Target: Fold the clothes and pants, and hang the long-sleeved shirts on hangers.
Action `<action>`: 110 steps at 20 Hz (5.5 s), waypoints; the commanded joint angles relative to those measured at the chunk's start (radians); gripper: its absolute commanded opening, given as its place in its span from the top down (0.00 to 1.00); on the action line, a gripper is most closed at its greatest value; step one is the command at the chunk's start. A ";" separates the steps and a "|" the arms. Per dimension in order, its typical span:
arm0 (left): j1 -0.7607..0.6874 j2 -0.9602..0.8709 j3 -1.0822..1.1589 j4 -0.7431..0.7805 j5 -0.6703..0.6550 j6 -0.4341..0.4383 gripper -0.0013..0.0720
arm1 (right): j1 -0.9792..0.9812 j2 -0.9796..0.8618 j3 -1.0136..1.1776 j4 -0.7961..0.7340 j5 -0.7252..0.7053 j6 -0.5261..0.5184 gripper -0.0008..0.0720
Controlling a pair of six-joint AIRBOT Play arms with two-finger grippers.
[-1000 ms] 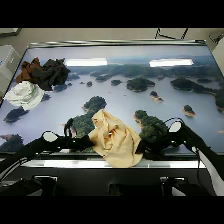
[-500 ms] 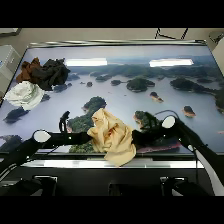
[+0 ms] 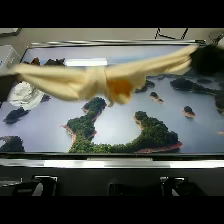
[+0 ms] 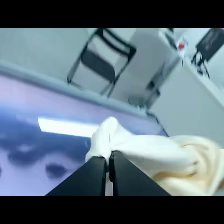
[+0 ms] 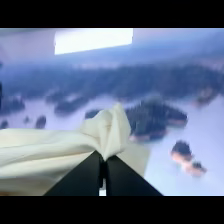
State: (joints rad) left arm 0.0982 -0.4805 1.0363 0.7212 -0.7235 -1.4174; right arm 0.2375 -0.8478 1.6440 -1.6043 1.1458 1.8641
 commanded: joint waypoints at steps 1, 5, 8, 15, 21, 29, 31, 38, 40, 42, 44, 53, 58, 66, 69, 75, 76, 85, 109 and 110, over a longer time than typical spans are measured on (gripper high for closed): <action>0.144 0.109 0.124 0.017 0.039 -0.013 0.96 | 0.001 0.117 0.103 -0.120 -0.051 0.034 0.94; 0.230 0.122 0.130 0.074 0.069 -0.034 0.96 | 0.001 0.127 0.100 -0.128 0.175 0.013 0.94; 0.257 0.064 0.112 0.245 -0.089 -0.034 0.96 | 0.001 0.059 -0.021 -0.121 0.592 -0.023 0.94; 0.114 -0.220 -0.400 0.158 -0.030 -0.029 0.95 | 0.001 0.019 -0.906 0.143 -0.012 0.078 0.94; -0.145 -0.589 -0.452 0.074 0.060 -0.030 0.91 | 0.001 -0.120 -1.043 0.320 -0.232 0.140 0.94; 0.197 -0.616 -0.227 0.482 -0.618 -0.059 0.00 | 0.001 -0.121 -1.043 0.318 -0.193 0.098 0.94; 0.223 -0.614 -0.344 0.335 -0.602 -0.019 0.01 | 0.001 -0.121 -1.043 0.318 -0.180 0.087 0.94; -0.115 -0.634 -0.690 -0.286 -0.095 0.147 0.22 | 0.003 -0.121 -1.043 0.321 -0.176 0.087 0.94; -0.211 -0.652 -0.683 -0.352 0.005 0.146 0.22 | 0.003 -0.121 -1.043 0.321 -0.177 0.088 0.94; -0.286 -0.682 -0.671 -0.420 0.087 0.146 0.22 | 0.003 -0.121 -1.043 0.323 -0.175 0.088 0.94; -0.340 -0.724 -0.647 -0.459 0.124 0.146 0.33 | 0.003 -0.121 -1.043 0.338 -0.175 0.088 0.94; -0.145 -0.423 -0.160 -0.164 -0.096 0.380 0.96 | 0.002 -0.087 -0.631 -0.125 -0.089 0.098 0.94; 0.280 -0.158 0.357 -0.080 -0.074 0.256 0.96 | 0.002 -0.058 0.013 -0.372 -0.018 0.080 0.94; 0.499 -0.012 0.409 0.173 -0.223 0.018 0.96 | 0.002 0.054 0.143 -0.353 0.365 0.072 0.94; 0.487 -0.022 0.247 0.183 -0.314 0.009 0.95 | 0.002 0.037 -0.035 -0.262 0.592 -0.004 0.94; 0.244 -0.137 -0.389 0.139 -0.200 0.029 0.96 | 0.002 0.019 -0.715 -0.040 0.175 0.003 0.94; 0.202 -0.193 -0.440 0.139 -0.121 0.028 0.96 | 0.002 0.000 -0.786 -0.022 0.097 0.023 0.94; 0.162 -0.515 -0.392 0.188 -0.169 0.003 0.06 | 0.002 -0.140 -0.869 0.128 0.003 0.081 0.94; 0.187 -0.569 -0.668 -0.097 -0.455 0.240 0.96 | 0.002 -0.139 -0.845 0.166 -0.003 0.071 0.94; 0.187 -0.524 -0.610 -0.128 -0.461 0.240 0.96 | 0.002 -0.137 -0.797 0.123 -0.003 0.045 0.94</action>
State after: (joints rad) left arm 0.3031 -1.0527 0.3561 0.7094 -1.1671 -1.2377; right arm 0.2394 -0.9867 0.7971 -1.4372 1.1507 1.9377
